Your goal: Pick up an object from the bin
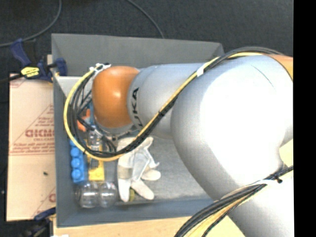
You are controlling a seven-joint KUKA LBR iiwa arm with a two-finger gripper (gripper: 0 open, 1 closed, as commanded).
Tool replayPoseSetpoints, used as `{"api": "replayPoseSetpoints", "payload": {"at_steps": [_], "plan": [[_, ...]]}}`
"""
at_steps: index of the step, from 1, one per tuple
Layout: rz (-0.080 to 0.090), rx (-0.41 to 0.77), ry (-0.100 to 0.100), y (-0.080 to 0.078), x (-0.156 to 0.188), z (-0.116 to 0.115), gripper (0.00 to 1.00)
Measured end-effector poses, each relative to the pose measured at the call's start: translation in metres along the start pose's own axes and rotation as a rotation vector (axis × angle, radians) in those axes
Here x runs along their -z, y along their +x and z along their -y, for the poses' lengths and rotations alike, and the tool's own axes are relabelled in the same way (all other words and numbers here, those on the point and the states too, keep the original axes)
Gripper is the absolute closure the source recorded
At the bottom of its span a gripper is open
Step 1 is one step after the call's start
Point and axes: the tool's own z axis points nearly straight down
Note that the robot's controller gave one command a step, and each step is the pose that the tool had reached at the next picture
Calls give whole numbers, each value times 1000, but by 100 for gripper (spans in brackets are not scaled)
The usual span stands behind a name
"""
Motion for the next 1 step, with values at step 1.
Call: {"api": "replayPoseSetpoints", "payload": {"at_steps": [1], "plan": [[0, -1, 0, 0, 0, 0, 100]]}}
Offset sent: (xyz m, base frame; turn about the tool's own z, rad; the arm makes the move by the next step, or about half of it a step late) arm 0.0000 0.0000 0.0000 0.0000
